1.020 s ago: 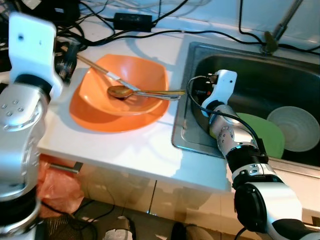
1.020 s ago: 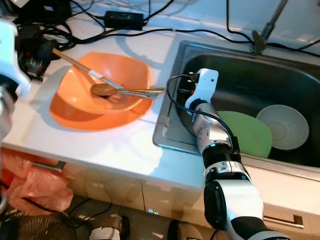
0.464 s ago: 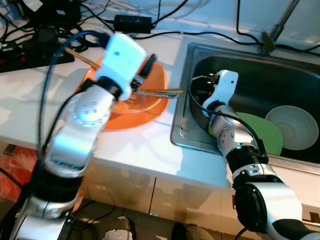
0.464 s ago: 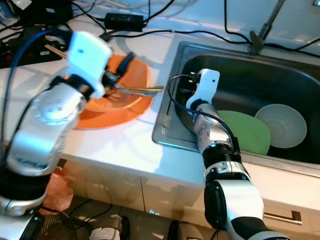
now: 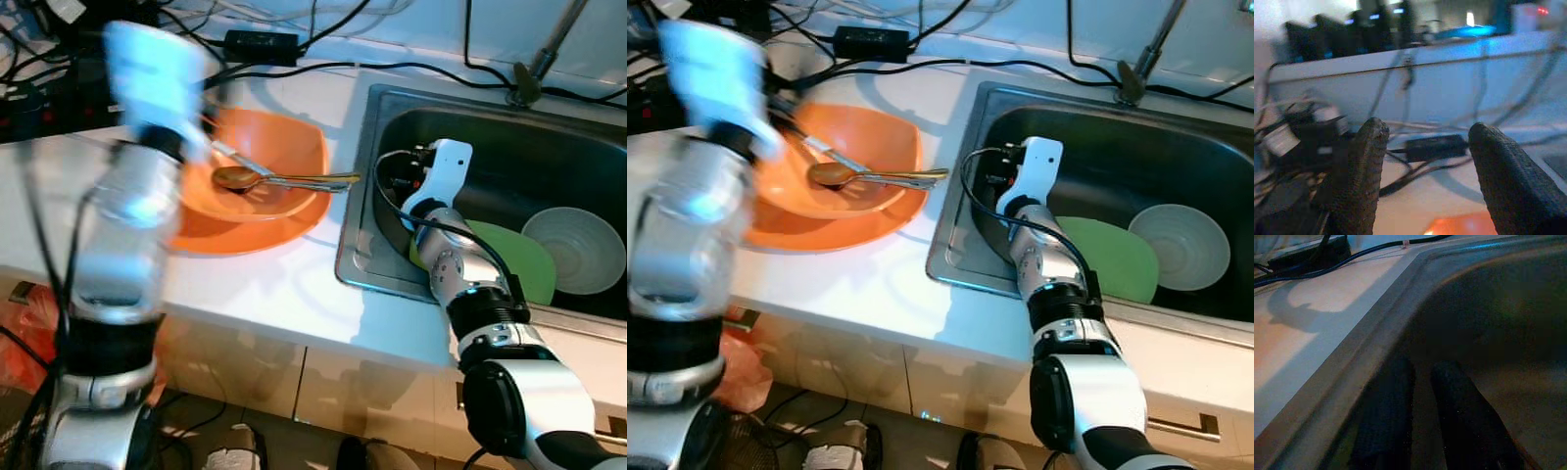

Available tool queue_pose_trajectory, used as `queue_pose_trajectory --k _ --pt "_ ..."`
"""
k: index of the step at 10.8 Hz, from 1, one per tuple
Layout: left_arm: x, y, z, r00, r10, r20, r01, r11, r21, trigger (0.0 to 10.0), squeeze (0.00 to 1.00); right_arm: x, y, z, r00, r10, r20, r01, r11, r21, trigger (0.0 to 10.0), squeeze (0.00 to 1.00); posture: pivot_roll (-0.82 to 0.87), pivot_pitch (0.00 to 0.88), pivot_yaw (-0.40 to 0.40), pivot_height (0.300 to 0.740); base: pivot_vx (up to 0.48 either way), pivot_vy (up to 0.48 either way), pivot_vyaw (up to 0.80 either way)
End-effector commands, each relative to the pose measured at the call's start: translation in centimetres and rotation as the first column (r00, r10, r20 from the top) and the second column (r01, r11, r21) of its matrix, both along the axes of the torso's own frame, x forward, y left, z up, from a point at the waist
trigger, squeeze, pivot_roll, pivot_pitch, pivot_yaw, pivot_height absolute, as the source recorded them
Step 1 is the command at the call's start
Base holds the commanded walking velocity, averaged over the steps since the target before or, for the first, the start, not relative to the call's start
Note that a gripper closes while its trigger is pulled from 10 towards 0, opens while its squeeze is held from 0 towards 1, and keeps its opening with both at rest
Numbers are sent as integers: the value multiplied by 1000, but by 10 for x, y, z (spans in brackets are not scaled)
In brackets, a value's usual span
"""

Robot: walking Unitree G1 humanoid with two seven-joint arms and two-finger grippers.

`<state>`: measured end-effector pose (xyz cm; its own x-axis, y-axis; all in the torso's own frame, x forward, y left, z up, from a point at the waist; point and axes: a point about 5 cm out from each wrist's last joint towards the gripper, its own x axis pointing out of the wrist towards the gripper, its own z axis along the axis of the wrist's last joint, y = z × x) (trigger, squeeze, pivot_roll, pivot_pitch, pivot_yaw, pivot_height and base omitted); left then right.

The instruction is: Kitchen organization

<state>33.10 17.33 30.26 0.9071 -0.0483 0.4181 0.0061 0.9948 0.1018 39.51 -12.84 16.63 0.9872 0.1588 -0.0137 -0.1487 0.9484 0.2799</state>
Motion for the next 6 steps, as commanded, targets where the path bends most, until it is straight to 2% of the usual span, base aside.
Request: queue_pose_trajectory --k 1,2,3,4,5,6 --pt "1 4 2 1000 -8 11 9 995 -97 10000 0 -1 -5 -1 1000 -16 7 16 1000 3 10000 0 169 132 -45 723 0 0 0" --pt "2 11 1 999 -33 -4 32 976 -214 10000 0 -1 -5 0 1000 -17 7 17 1000 1 10000 0 166 130 -45 723 0 0 0" --pt "4 22 -2 999 -37 -20 30 956 -292 10000 0 -1 -7 0 1000 -20 8 20 1000 1 10000 0 161 130 -44 723 0 0 0" --pt "8 46 -12 998 -12 -59 -14 907 -421 10000 0 -1 -8 0 1000 -25 9 25 1000 0 10000 0 160 128 -44 723 0 0 0" --pt "10 67 -19 996 13 -88 -56 860 -508 10000 0 -1 -10 0 999 -32 11 32 999 -3 10000 0 154 125 -41 723 0 0 0" --pt "9 72 -20 996 20 -91 -65 851 -521 10000 0 0 -15 2 999 -45 20 45 999 -8 10000 0 151 125 -40 723 0 0 0"
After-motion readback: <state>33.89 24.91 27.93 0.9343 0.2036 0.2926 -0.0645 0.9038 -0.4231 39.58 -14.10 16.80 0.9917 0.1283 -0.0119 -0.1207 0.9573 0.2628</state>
